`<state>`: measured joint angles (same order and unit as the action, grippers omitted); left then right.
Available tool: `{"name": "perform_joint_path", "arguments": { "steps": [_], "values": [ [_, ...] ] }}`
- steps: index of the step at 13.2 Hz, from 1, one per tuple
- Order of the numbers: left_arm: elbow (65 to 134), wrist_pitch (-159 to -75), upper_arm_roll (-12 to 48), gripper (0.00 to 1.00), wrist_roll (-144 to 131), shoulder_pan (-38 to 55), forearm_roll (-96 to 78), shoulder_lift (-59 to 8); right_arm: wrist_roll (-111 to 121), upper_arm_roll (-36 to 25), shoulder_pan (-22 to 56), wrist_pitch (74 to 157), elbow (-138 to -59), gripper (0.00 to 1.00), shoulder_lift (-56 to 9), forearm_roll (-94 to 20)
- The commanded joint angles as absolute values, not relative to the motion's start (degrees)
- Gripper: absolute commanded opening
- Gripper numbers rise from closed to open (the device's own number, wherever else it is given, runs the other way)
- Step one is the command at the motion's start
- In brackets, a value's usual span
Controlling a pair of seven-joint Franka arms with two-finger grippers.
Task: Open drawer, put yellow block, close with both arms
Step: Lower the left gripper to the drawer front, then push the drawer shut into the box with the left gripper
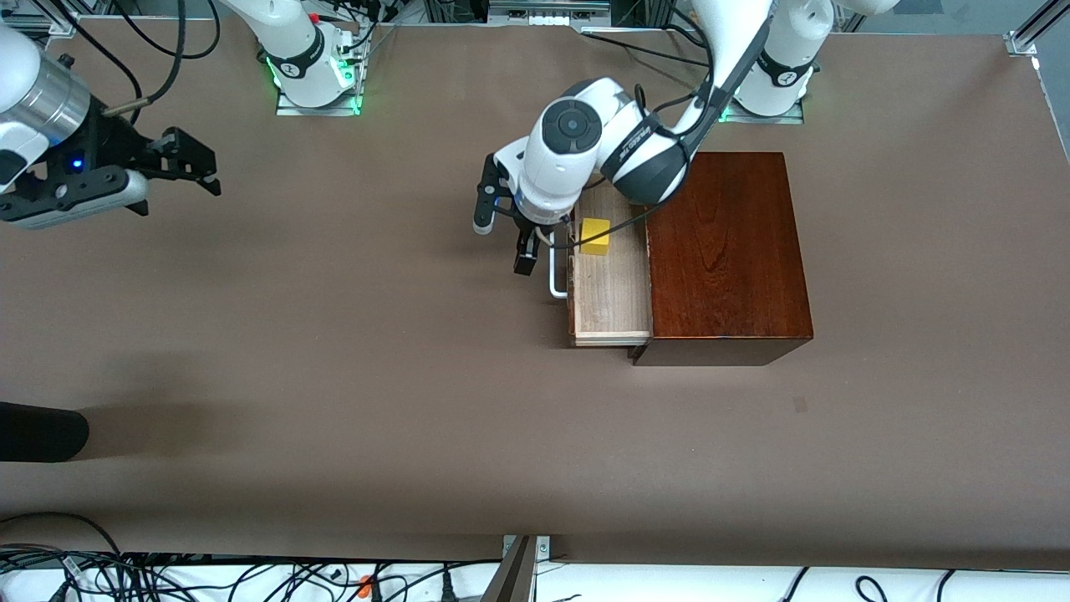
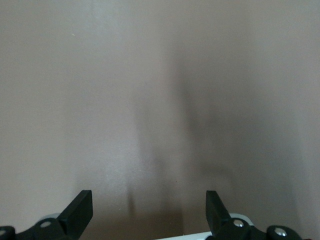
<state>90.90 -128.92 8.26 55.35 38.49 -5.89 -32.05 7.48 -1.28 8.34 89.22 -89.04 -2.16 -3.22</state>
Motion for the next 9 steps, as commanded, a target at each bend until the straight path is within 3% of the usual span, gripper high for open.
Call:
{"name": "perform_joint_path", "arguments": {
  "steps": [1, 9],
  "values": [
    [89.82, -128.67, 7.38, 1.0, 56.42, 40.08, -3.43, -33.84, 6.42, -1.84, 7.65, 89.82, -89.47, 1.0, -2.46, -3.78],
    [90.97, -118.58, 6.6, 1.0, 56.78, 37.97, 1.58, -33.4, 6.68, -3.6, 6.86, 90.61, -87.28, 1.0, -3.96, -3.95]
  ]
}}
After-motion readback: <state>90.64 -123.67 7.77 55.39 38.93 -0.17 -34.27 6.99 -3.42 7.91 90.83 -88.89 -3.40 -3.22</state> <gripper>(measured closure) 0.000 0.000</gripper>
